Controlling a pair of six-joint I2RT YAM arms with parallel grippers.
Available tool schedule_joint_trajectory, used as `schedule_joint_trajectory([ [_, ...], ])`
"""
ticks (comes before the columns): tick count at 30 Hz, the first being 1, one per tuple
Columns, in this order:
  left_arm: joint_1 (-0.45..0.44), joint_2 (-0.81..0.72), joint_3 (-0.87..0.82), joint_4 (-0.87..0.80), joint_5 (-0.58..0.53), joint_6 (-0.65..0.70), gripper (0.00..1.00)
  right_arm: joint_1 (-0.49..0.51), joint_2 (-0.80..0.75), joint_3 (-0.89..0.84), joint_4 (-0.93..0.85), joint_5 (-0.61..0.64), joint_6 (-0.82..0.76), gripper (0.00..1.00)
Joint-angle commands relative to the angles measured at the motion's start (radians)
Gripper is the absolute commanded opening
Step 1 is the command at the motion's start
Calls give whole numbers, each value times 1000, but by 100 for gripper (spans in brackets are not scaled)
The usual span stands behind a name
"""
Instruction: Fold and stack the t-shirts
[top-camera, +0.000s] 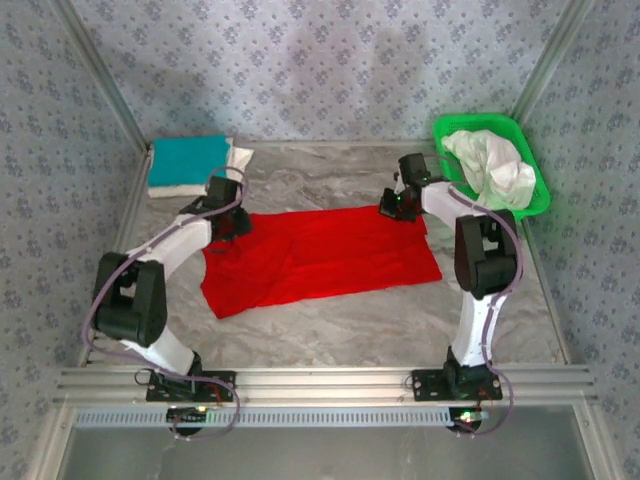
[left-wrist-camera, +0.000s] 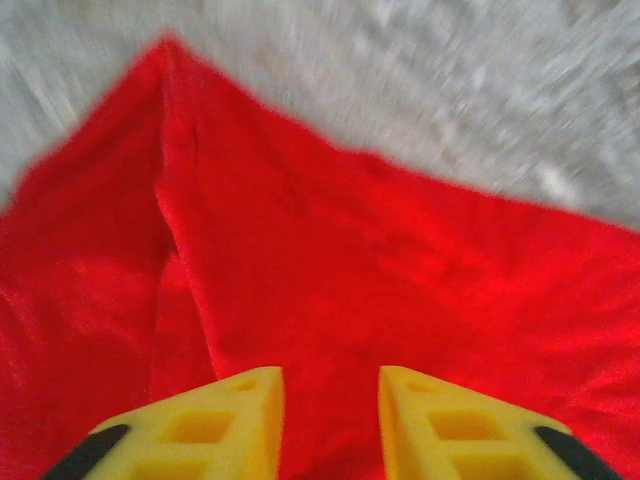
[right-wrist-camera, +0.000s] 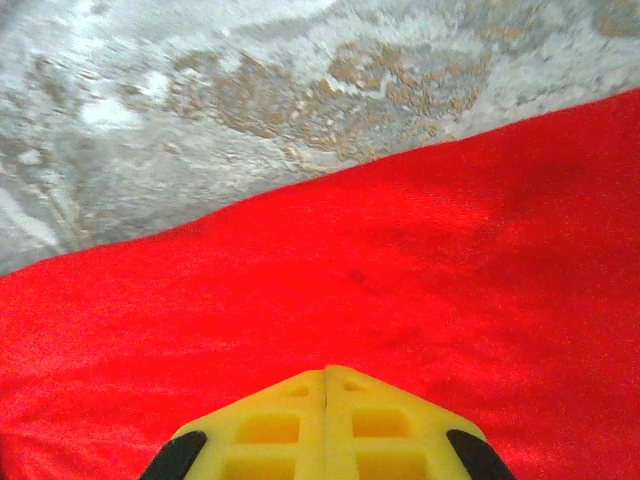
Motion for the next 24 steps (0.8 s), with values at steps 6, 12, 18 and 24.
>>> schedule_joint_trajectory([
  [6,3,124,-29,55,5,-114,28,-51,48,-53,-3,-54,48,0],
  [12,-13,208,-30,102,50,-140,28,-117,-38,-258,118,-94,118,0],
  [18,-67,336,121,104,58,-104,28,-136,-186,-438,150,-104,151,0],
  [24,-119,610,512,18,124,-46,28,-59,-350,-632,185,-92,245,0],
])
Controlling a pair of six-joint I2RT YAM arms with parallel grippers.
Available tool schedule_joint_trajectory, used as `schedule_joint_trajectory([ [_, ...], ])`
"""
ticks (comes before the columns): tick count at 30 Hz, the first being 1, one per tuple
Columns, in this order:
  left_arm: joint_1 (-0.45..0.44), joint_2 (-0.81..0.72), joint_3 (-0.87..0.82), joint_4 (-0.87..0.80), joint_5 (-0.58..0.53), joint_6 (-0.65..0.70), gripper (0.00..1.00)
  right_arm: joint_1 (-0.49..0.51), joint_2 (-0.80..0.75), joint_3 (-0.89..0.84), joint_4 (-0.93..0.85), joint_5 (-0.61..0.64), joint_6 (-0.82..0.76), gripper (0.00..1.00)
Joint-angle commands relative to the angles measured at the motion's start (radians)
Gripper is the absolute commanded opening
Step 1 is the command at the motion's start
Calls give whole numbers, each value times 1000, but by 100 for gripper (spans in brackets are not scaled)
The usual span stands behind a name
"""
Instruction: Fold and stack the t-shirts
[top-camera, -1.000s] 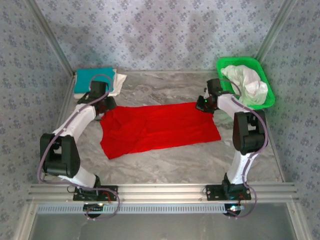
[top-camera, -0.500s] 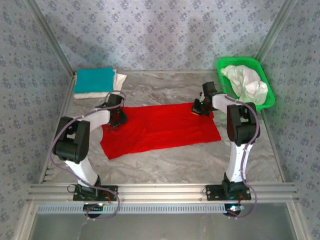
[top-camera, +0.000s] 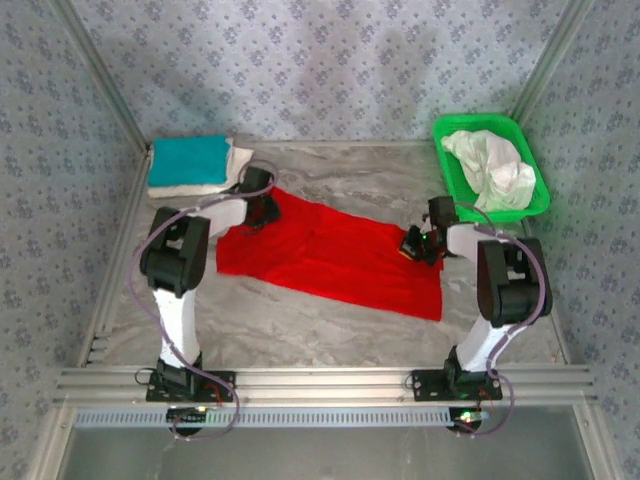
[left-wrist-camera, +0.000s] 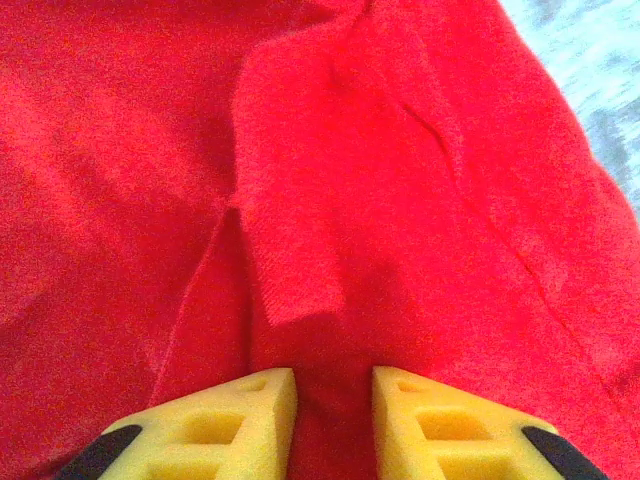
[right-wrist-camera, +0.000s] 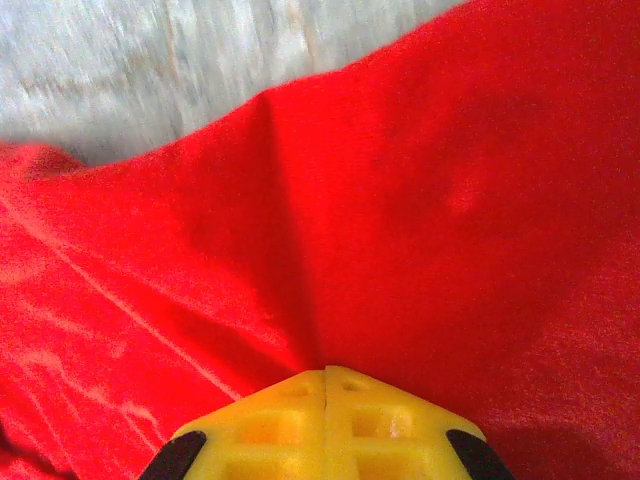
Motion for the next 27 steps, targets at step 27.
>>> schedule_joint_trajectory([
  [27,29,-292,-11,225,-55,109,29,316,-119,302,-257,225,-166,0],
])
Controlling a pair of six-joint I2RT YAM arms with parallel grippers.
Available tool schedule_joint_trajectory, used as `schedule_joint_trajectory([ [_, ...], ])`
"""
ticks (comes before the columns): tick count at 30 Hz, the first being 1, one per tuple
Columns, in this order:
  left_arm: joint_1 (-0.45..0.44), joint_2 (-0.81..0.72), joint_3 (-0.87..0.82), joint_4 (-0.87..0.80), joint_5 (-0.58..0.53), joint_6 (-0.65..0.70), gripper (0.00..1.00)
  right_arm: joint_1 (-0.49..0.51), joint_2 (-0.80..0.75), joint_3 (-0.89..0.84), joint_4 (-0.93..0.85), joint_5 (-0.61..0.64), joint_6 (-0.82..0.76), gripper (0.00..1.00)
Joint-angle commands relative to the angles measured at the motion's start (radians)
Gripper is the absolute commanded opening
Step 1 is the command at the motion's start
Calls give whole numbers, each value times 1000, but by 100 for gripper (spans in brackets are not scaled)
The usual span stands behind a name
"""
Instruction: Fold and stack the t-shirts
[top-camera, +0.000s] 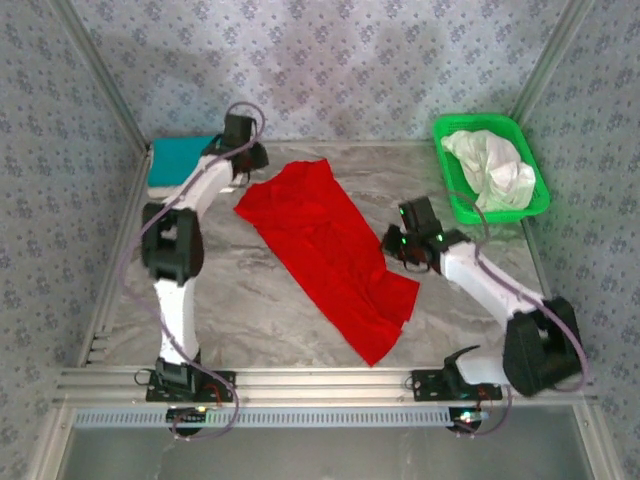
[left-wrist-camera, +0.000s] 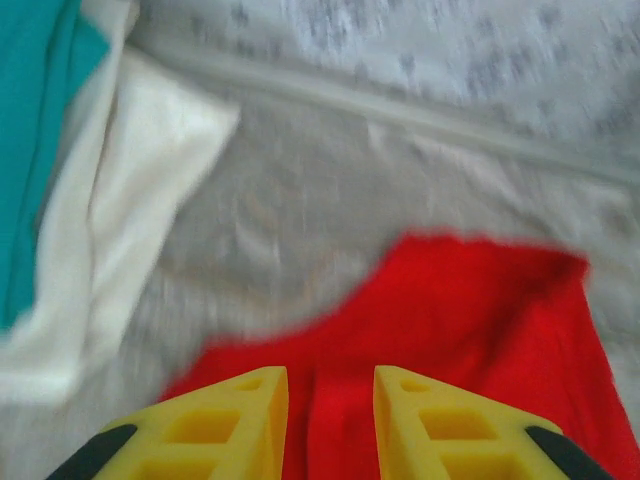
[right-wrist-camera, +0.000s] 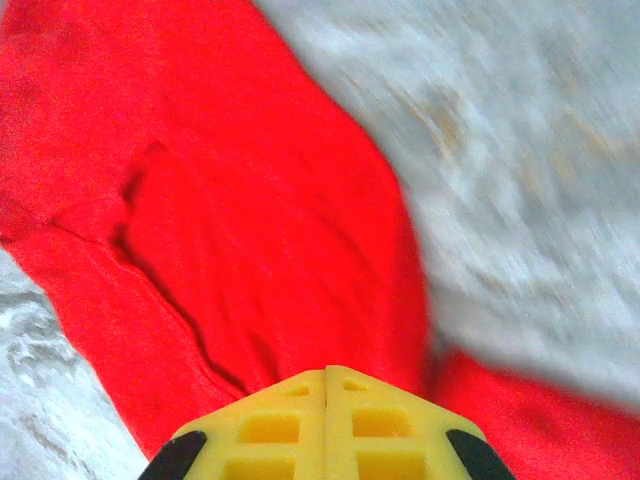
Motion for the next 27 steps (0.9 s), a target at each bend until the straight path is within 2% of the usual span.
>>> schedule_joint_trajectory([
  [1,-72,-232,-312,315,-8,-93,30,14,226,241,-93,-54,-232,0],
  [3,-131,-296,-450,343,-38,-120,31,15,375,372,-99,-94,-270,0],
  [5,-180,-299,-530,352,-41,-139,30,11,510,501,-135,-128,-297,0],
  [9,-200,-234,-571,294,-34,-211,25,6,736,739,-240,-152,-339,0],
  [13,-192,-168,-556,276,-94,-243,25,-8,845,820,-248,-162,-339,0],
  [16,-172,-61,-442,166,-102,-267,25,-19,882,804,-227,-174,-325,0],
  [19,-170,51,-326,64,-110,-266,25,-46,860,667,-100,-198,-228,0],
  [22,-171,119,-280,80,-69,-261,24,-68,793,493,32,-190,-139,0],
  [24,-173,142,-264,130,-35,-236,24,-70,724,394,51,-145,-116,0],
  [27,-172,203,-147,117,45,-142,25,-74,606,244,109,-108,-65,0],
])
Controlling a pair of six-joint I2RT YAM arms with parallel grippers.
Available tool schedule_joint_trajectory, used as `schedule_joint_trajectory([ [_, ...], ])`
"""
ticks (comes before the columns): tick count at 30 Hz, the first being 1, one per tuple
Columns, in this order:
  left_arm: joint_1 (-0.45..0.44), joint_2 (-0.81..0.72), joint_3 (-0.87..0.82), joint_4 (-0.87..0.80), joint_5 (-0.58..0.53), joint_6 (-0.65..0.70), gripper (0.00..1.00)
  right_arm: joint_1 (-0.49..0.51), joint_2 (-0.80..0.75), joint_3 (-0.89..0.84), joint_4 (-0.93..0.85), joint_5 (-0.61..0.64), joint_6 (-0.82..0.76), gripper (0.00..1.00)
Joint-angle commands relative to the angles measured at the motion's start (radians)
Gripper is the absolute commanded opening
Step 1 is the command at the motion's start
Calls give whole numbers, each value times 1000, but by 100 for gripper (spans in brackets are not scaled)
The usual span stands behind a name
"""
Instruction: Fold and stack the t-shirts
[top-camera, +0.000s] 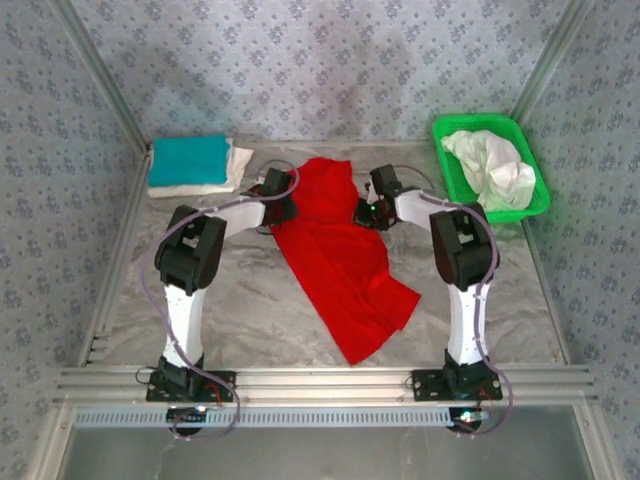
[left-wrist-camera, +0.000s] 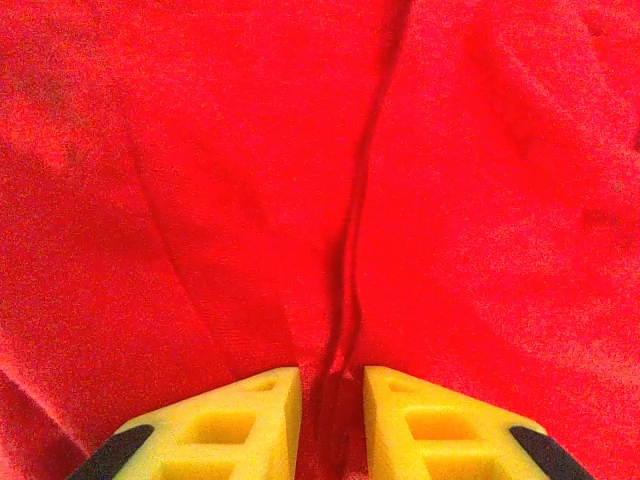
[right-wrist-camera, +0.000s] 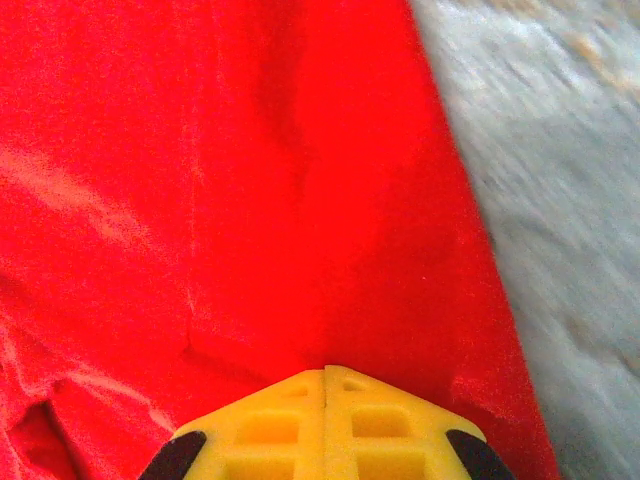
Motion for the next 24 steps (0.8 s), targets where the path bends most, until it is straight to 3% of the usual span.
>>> schedule_joint_trajectory([
  [1,0,97,127,-58,86,118,25,-2,-73,-144,-23,95,97,0],
  [3,4,156,240,-107,88,191,25,11,-113,-204,-25,106,133,0],
  [7,26,288,495,-200,170,254,25,12,-90,-164,-3,147,167,0],
  [15,46,525,1021,-429,266,312,27,-78,161,231,-84,166,124,0],
  [19,43,409,939,-410,267,332,33,-101,218,343,-111,128,119,0],
  [22,48,176,646,-241,234,332,36,-102,207,384,-151,73,116,0],
  [24,59,-26,392,-77,227,306,44,-101,150,374,-171,6,115,7],
])
